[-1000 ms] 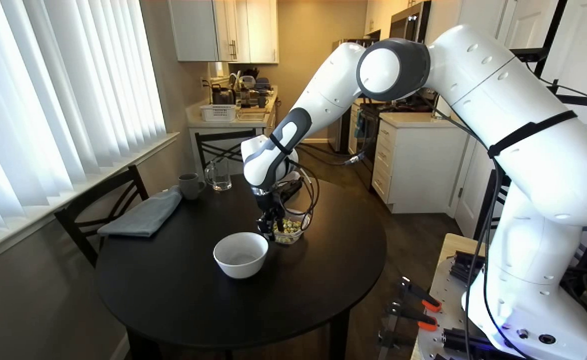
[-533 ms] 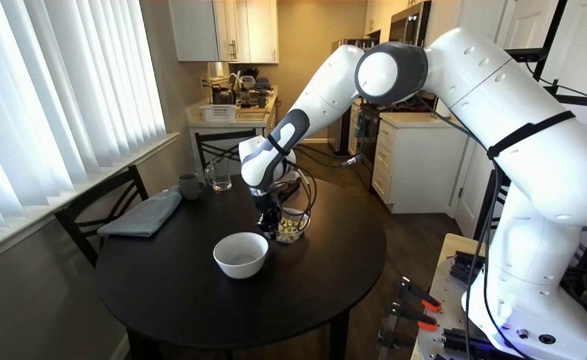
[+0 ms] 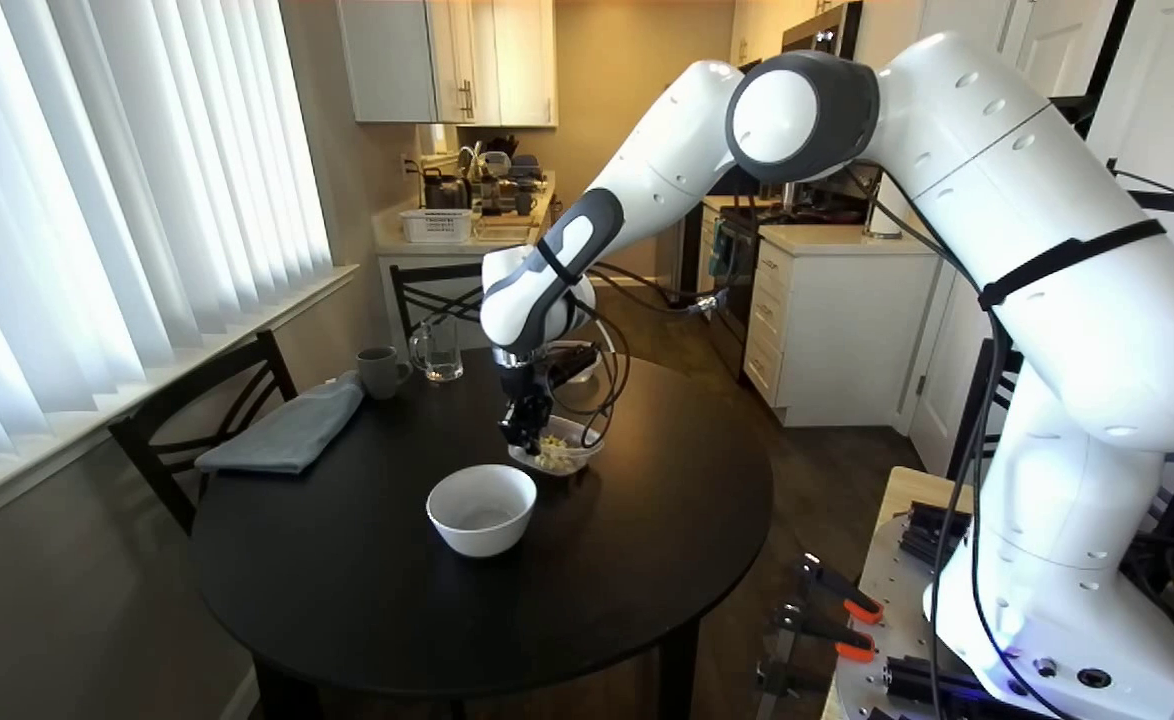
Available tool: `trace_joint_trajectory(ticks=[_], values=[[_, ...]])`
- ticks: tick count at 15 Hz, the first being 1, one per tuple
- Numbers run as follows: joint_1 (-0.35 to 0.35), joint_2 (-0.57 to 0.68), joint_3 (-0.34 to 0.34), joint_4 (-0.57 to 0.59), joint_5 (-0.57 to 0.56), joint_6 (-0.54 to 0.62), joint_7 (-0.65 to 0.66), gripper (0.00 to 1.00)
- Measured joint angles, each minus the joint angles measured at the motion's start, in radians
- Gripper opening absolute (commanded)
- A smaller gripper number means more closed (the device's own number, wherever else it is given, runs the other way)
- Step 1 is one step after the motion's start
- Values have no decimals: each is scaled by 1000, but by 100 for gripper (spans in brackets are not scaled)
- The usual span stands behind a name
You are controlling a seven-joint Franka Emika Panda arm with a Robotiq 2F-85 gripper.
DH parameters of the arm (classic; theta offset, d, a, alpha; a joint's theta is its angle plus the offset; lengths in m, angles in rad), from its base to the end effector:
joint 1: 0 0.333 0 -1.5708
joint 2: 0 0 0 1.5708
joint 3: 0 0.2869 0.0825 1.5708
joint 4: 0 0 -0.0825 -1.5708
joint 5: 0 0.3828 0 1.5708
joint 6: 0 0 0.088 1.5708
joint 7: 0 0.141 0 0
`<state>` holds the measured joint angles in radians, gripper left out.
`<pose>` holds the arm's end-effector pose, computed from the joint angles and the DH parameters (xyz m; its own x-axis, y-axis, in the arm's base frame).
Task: Transfer the popcorn into the white bowl
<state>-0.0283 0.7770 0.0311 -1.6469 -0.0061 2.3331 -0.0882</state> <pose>0.6488 0.0009 0.0974 0.9922 0.0882 -0.0884 0.0862 -0.9959 -0.0257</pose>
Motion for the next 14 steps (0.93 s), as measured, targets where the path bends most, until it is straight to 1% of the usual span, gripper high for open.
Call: trace_joint_trajectory(ticks=[5, 8, 11, 14], values=[[12, -81, 0, -83, 72, 54, 127, 4], [39, -116, -1, -129, 78, 105, 211, 4], [57, -155, 17, -172, 102, 113, 223, 4], [53, -206, 51, -216, 163, 113, 212, 4]])
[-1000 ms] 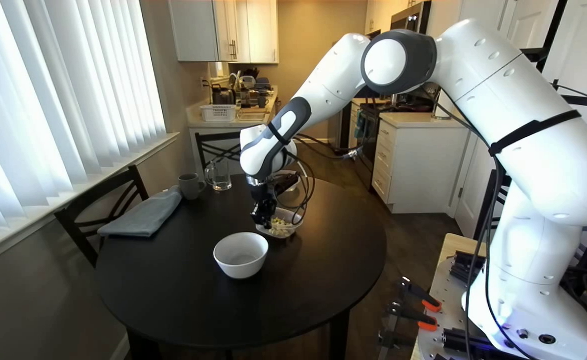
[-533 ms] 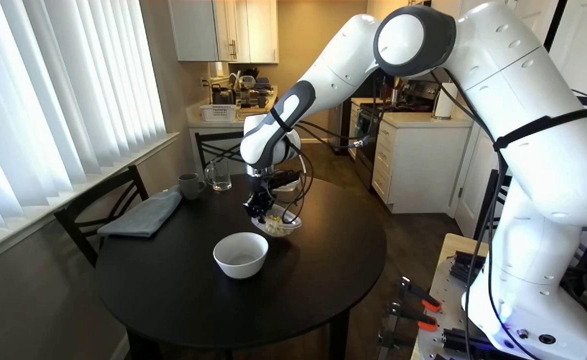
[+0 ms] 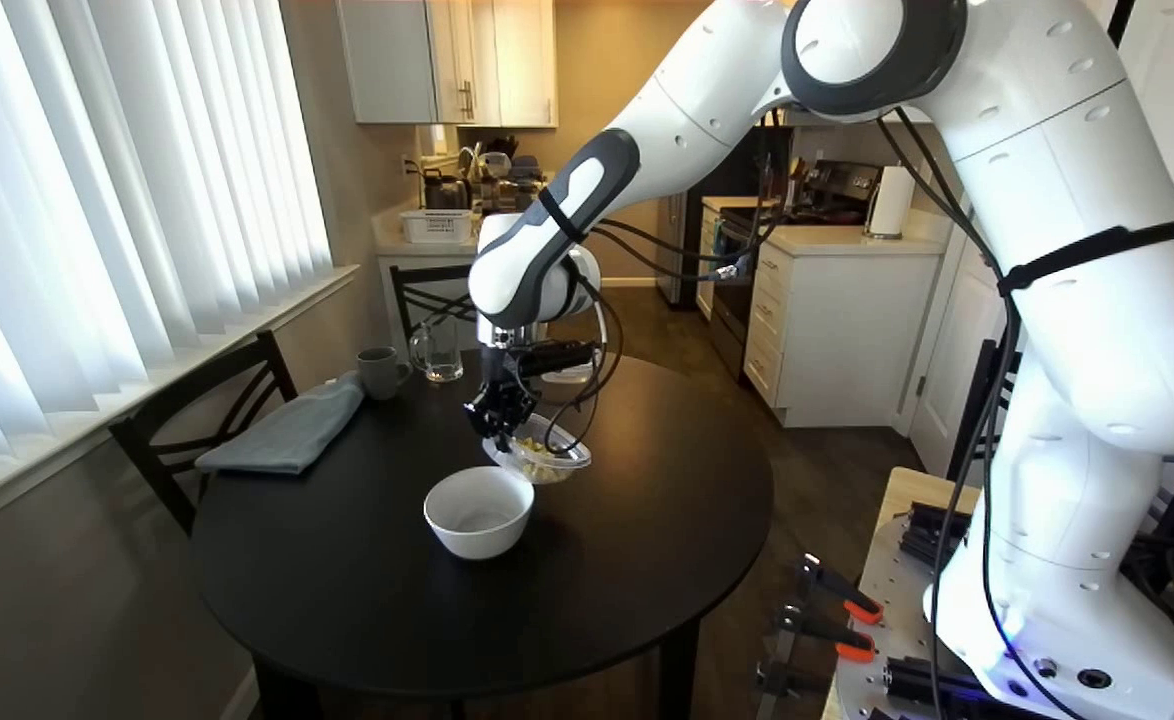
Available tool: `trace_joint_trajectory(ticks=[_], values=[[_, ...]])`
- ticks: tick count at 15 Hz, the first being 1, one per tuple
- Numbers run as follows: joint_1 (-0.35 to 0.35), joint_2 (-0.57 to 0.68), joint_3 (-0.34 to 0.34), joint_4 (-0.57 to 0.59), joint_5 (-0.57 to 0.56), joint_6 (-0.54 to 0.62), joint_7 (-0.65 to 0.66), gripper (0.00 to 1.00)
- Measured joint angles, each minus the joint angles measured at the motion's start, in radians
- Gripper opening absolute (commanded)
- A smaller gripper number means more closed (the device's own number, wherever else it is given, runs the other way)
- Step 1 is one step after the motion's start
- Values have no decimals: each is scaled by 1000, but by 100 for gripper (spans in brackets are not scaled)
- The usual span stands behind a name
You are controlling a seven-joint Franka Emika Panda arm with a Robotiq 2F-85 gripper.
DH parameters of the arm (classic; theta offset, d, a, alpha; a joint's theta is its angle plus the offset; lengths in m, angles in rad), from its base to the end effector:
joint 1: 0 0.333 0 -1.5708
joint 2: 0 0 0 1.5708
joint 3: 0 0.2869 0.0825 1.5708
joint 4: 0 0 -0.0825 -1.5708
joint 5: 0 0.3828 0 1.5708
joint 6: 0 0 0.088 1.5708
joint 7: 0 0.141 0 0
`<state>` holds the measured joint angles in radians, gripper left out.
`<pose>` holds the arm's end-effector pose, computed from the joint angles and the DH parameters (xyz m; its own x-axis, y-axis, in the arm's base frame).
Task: Transfer the popcorn into the white bowl
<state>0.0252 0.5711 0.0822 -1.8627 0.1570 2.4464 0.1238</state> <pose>0.6224 0.0705 0.1542 0.9888 -0.1481 -0.0154 -0.1488 -0.9782 -0.1448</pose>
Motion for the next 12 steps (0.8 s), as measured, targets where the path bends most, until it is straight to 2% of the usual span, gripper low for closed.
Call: trace_joint_trajectory(ticks=[3, 8, 12], values=[[-25, -55, 53, -53, 93, 0, -79, 4], [-109, -145, 161, -126, 311, -3, -368, 4], [-147, -167, 200, -128, 448, -49, -573, 4]])
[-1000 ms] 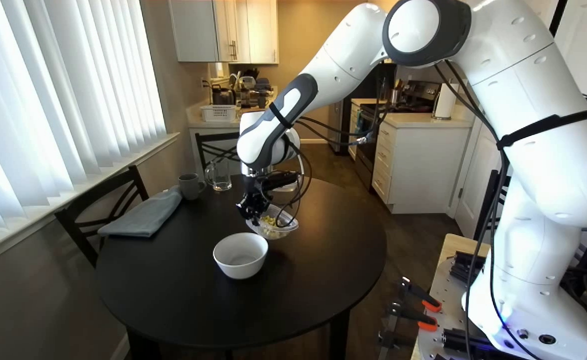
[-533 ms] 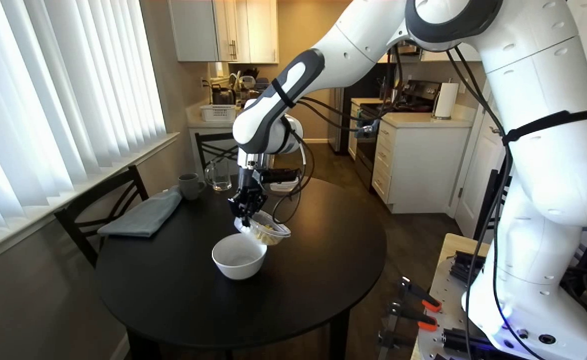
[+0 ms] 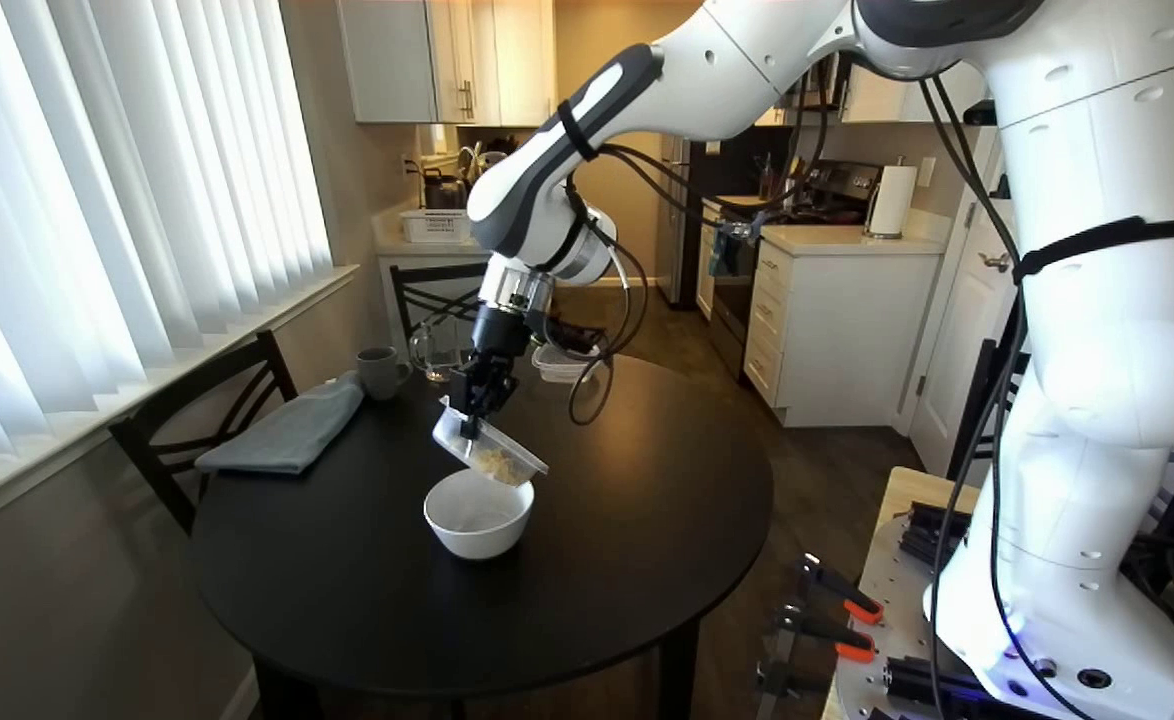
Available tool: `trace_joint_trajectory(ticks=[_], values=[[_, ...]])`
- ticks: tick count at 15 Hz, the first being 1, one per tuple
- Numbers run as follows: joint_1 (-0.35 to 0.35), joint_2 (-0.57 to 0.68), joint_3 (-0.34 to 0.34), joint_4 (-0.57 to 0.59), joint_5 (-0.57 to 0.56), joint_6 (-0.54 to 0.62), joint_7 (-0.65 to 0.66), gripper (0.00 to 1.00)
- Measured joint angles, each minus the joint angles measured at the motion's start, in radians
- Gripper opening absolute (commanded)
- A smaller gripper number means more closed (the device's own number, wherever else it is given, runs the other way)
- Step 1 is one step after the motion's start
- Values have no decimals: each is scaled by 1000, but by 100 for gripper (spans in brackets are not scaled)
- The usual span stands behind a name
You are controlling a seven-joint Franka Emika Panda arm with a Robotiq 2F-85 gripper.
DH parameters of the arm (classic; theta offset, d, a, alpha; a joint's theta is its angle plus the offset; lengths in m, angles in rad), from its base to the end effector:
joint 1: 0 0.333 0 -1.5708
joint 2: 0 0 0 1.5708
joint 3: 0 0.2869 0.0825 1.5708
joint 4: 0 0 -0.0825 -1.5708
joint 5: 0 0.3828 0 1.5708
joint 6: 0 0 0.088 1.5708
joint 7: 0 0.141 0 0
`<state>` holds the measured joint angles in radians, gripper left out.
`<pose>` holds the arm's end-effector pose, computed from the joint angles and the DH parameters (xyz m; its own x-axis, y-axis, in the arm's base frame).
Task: Transfer the popcorn into the white bowl
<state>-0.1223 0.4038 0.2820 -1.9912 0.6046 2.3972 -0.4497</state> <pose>0.5933 0.1135 0.2137 0.9891 0.1070 0.1016 0.1431 -0.8636 -0.4835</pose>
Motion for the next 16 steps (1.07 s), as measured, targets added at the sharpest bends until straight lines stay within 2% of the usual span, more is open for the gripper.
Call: trace_joint_trajectory(ticks=[8, 13, 16], values=[[7, 0, 2, 25, 155, -142, -238, 4], [12, 1, -1, 34, 304, -224, -431, 4], [12, 3, -25, 45, 413, -292, -524, 4]])
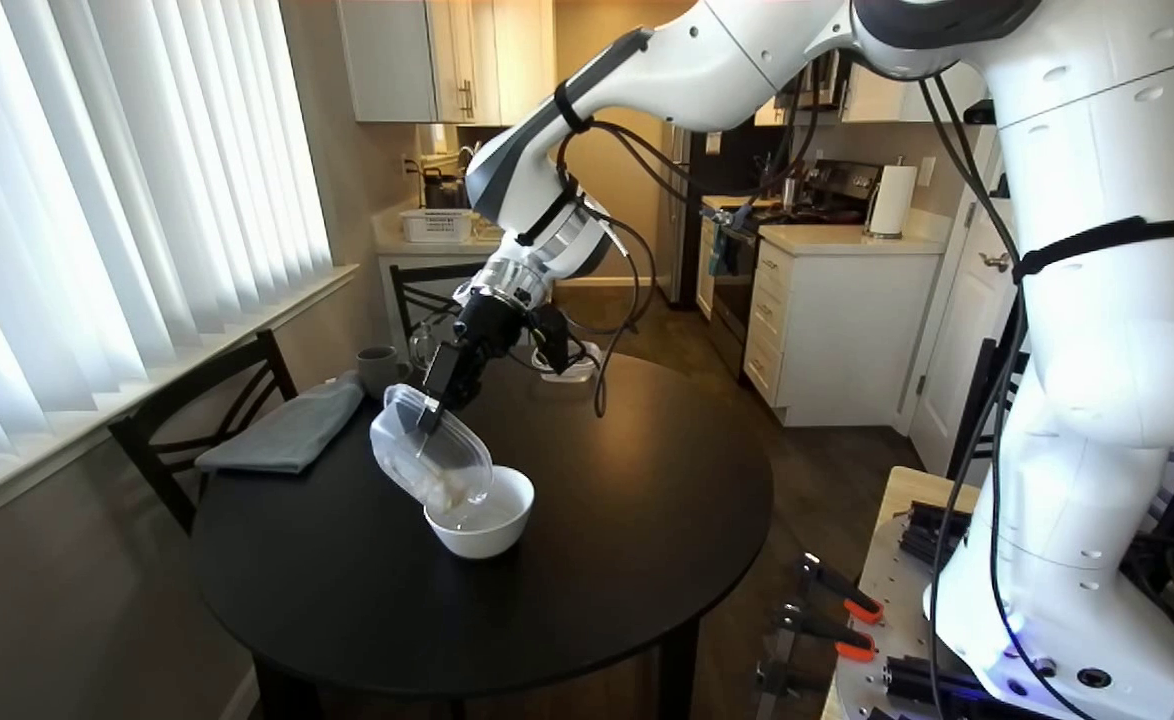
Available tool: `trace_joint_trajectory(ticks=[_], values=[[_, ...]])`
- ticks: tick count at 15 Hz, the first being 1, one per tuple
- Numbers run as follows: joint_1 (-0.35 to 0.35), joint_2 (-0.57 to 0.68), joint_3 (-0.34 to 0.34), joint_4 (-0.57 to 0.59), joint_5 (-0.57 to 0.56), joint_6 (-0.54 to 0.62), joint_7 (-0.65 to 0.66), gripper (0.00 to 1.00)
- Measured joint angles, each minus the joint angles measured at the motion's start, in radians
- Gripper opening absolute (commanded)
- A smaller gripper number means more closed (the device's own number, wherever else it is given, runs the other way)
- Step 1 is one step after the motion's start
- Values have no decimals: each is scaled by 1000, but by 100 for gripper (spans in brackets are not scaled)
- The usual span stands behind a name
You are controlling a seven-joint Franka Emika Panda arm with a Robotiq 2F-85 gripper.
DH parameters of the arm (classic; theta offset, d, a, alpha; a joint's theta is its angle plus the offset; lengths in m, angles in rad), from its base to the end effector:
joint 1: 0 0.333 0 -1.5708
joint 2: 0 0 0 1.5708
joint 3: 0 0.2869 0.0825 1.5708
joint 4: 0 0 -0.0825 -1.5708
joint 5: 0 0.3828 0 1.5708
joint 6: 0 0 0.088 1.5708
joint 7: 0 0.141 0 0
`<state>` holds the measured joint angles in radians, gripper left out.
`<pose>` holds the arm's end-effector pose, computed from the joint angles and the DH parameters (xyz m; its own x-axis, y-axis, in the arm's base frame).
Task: Transfer the popcorn into the white bowl
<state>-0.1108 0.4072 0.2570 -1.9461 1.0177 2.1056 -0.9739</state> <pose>0.5825 0.1498 0.2341 0.9142 0.2790 0.2940 0.4023 -0.5359 -0.7423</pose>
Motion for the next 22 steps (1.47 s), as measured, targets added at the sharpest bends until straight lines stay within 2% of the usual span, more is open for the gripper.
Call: trace_joint_trajectory(ticks=[6, 9, 12, 16, 22], values=[[-56, 5, -143, 14, 257, -260, -153, 4], [-87, 31, -216, 34, 297, -442, -166, 4], [-93, 78, -259, 73, 298, -594, -164, 4], [-91, 128, -278, 112, 298, -692, -159, 4], [-89, 149, -290, 132, 298, -734, -153, 4]])
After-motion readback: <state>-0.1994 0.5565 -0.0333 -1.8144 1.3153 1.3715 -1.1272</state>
